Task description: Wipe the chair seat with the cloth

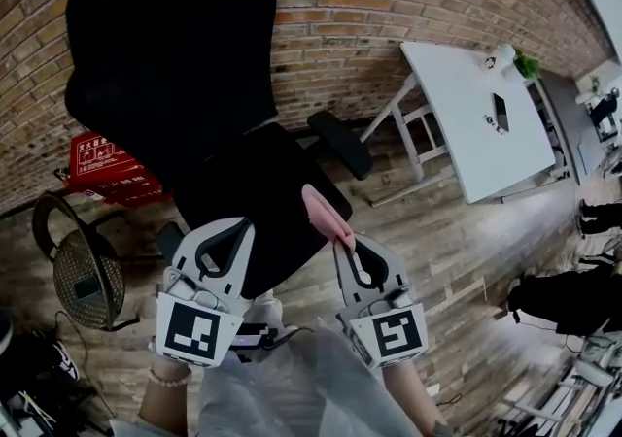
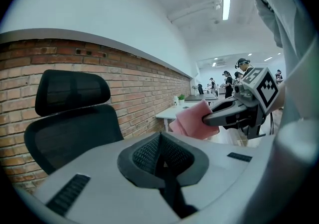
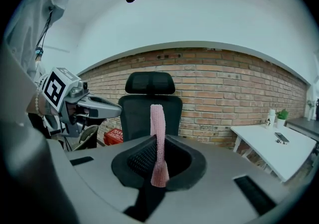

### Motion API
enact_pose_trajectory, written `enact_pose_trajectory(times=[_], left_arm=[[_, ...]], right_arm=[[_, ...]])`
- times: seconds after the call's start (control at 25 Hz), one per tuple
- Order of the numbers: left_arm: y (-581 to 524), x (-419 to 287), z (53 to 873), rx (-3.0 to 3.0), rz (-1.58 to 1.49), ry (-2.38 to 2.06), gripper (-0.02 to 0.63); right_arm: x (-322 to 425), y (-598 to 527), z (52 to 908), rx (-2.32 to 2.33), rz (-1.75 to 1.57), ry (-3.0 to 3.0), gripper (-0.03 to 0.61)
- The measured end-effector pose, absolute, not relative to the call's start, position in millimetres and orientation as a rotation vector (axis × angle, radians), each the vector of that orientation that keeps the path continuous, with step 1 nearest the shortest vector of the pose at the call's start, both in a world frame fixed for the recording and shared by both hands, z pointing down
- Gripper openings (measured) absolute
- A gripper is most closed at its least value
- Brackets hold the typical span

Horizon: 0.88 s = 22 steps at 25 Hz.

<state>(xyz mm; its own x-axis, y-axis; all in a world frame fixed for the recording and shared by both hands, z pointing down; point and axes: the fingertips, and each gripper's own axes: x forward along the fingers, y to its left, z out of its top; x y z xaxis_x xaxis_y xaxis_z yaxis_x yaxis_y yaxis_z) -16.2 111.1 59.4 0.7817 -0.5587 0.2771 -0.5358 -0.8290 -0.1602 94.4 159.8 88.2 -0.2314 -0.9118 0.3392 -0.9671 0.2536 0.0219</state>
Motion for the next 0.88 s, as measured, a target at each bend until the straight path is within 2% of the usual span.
enact_pose_trajectory(times=[0.48,0.88], left_arm=[[47.8,-26.8,97.4,-2.888,-0.600,0.830,0.018],[22.8,-36.6,126.0,-2.841,-0.629,0.967,0.018]], right_arm=[[88.8,95.3,133.3,1.691,0.329,-2.182,0.055],[88.7,50.5,186.0,1.609,0.298,-2.255,0.055]])
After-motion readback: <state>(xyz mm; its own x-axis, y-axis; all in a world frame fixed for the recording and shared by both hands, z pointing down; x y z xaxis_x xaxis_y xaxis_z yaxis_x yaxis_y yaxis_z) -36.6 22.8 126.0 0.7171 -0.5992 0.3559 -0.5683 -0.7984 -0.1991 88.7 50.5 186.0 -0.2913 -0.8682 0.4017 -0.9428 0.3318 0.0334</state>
